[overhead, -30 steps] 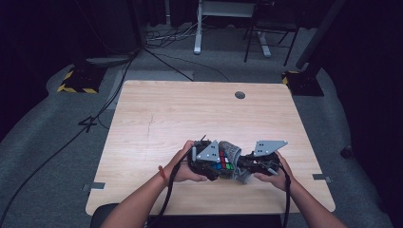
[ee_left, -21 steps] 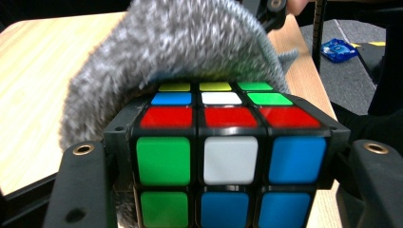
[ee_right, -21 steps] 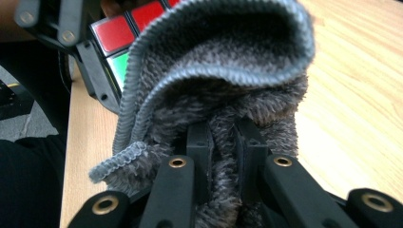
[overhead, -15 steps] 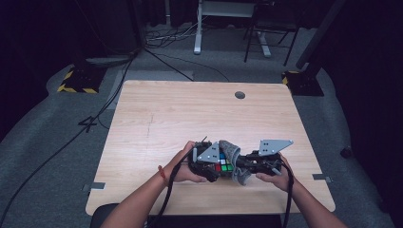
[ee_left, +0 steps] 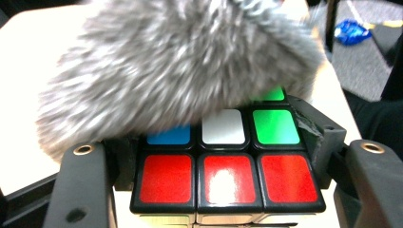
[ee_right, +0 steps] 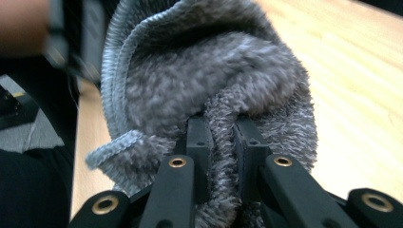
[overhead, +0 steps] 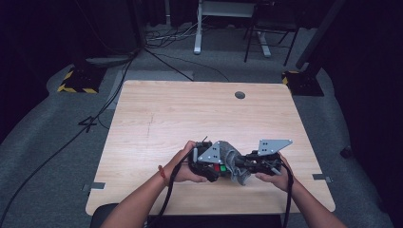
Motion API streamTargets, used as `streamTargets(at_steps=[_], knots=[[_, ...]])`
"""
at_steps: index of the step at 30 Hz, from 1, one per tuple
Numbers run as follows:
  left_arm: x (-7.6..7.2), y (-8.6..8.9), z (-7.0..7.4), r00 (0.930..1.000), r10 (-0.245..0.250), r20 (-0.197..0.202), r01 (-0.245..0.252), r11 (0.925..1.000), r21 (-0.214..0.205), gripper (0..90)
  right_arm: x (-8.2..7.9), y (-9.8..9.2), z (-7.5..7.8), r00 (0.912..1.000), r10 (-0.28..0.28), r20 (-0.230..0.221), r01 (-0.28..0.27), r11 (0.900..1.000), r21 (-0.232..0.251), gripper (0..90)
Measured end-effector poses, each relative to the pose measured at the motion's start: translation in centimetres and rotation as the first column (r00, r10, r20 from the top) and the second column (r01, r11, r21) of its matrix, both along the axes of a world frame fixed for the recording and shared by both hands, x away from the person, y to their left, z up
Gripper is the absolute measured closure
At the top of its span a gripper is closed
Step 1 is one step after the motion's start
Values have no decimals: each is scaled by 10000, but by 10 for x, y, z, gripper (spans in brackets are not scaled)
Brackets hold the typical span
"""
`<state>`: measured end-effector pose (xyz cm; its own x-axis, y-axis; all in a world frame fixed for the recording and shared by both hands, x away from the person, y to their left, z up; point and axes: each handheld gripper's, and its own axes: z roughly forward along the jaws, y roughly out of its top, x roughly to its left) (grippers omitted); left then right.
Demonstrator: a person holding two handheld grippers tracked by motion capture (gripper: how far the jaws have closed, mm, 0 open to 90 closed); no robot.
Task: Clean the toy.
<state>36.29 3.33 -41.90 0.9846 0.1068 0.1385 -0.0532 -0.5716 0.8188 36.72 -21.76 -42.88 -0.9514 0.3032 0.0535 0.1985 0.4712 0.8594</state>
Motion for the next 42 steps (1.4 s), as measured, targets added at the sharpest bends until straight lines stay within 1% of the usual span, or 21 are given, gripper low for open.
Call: streamTargets(at_steps=[1,3,4,6,8,11,13,14,16,18,20,22,24,25,26,28,30,33,36,39,42], knots=[[0,1,3,10000,-83,-5,82,10000,-52,336,1,1,-2,10000,15,-86,-16,10000,-60,798],[-1,2,5,9999,-13,136,14,9999,-138,336,1,2,-4,9997,80,-228,-80,10000,4,798],[-1,3,5,10000,-45,22,46,9997,-241,336,1,3,-4,9998,105,-189,-108,9998,-137,798],[0,3,6,10000,-16,51,17,9996,-292,336,1,4,-6,9994,178,-298,-183,9997,-164,798],[1,5,7,9999,-108,5,108,9991,-405,336,1,5,-9,9990,210,-386,-223,9992,-341,798],[1,8,11,9999,-77,-94,69,9964,-842,336,0,8,-12,9990,255,-364,-280,9973,-678,799],[2,10,12,10000,-56,-47,52,9959,-902,336,-1,10,-13,9983,410,-425,-437,9969,-650,799],[2,10,12,10000,-78,19,79,9966,-824,336,-2,12,-13,9983,450,-365,-476,9962,-736,799],[3,12,11,9999,-96,-72,89,9957,-919,336,-4,12,-11,9983,552,-209,-564,9965,-620,799],[4,13,12,10000,-61,-41,57,9959,-897,336,-6,10,-9,9985,536,-78,-540,9972,-527,799],[4,13,10,9999,119,44,-116,9978,-650,336,-7,7,-5,9984,561,14,-560,9979,-311,799],[5,12,7,9998,142,112,-138,9991,-400,336,-8,3,0,9977,668,116,-668,9978,-42,799],[4,8,4,9999,87,63,-85,9995,-320,336,-10,1,7,9979,517,392,-523,9985,137,799],[4,7,4,9999,43,108,-40,9997,-255,336,-11,0,9,9977,367,577,-389,9986,363,799],[3,5,4,10000,18,65,-16,9997,-245,336,-11,-1,10,9975,304,634,-333,9984,461,799],[2,4,2,9999,-151,-29,150,9995,-272,336,-10,-1,11,9971,153,746,-183,9990,407,799],[1,3,2,9996,-272,-123,267,9991,-323,336,-8,-3,11,9976,44,696,-82,9985,539,798],[-3,1,3,9988,-484,-65,482,9984,-297,336,-6,-3,10,9975,-64,697,34,9991,432,797],[-7,1,7,9968,-803,-1,801,9954,-519,335,-3,-1,5,9980,-185,599,180,9998,89,797],[-8,3,12,9967,-797,163,806,9946,-650,336,-2,1,1,9991,-146,394,152,9998,-130,797],[-6,7,14,9976,-677,146,686,9950,-728,336,-2,6,-5,9999,38,154,-33,9993,-373,797]])
